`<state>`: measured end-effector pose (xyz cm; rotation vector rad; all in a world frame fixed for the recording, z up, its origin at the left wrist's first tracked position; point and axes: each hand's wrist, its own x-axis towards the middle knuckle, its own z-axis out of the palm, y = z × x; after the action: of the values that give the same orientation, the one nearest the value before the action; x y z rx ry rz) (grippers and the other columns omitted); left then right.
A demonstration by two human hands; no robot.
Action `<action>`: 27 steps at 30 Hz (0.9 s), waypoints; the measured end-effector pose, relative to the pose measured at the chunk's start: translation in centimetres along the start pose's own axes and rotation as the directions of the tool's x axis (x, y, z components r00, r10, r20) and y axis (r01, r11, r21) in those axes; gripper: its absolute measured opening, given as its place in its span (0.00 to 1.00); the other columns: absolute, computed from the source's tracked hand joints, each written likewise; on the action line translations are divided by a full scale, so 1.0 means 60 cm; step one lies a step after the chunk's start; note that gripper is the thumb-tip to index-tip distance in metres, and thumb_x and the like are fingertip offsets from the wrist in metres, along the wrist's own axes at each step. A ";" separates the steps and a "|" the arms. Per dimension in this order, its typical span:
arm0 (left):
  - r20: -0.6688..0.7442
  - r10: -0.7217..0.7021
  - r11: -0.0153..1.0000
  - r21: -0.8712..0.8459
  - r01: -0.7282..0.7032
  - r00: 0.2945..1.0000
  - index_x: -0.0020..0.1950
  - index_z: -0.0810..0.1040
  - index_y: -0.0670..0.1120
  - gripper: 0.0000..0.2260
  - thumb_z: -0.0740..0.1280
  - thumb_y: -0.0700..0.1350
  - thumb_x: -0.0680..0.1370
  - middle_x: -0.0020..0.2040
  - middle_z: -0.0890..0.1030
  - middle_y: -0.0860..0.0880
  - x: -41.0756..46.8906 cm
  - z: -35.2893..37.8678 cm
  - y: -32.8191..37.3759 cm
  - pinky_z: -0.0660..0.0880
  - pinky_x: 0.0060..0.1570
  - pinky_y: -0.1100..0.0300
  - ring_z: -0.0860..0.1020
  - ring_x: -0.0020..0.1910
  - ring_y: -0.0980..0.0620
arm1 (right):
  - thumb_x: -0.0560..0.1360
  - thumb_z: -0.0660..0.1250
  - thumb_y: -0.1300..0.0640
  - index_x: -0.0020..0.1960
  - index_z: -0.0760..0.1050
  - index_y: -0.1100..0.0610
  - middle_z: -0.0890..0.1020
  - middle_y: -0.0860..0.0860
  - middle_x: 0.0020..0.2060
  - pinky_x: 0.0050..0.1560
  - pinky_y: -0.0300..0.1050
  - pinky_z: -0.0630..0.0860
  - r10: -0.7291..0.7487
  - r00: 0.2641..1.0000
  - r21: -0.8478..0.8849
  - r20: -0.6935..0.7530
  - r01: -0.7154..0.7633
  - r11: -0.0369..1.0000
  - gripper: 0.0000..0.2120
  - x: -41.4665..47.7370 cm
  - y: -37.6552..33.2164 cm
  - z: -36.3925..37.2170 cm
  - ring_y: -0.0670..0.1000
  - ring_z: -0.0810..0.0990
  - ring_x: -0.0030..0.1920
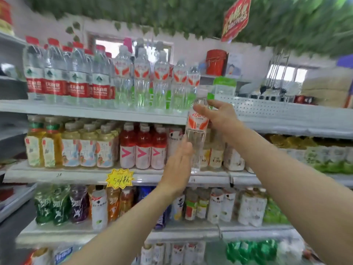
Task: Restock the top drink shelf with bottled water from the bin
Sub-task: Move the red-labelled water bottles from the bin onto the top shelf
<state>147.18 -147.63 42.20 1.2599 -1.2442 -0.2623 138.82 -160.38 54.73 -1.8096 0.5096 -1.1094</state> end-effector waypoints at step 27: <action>-0.170 -0.056 0.990 0.118 0.077 0.984 0.80 0.45 0.64 0.35 0.43 0.75 0.74 0.80 0.50 0.62 0.443 0.081 -0.021 0.48 0.79 0.46 0.49 0.79 0.58 | 0.61 0.79 0.41 0.73 0.73 0.56 0.81 0.58 0.65 0.62 0.62 0.79 -0.173 0.978 0.037 0.113 0.170 0.985 0.44 0.441 0.001 -0.068 0.60 0.85 0.55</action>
<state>154.09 -170.48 54.92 1.4025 -1.0900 -0.1265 148.78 -181.48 67.89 -1.9093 0.2729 -1.1128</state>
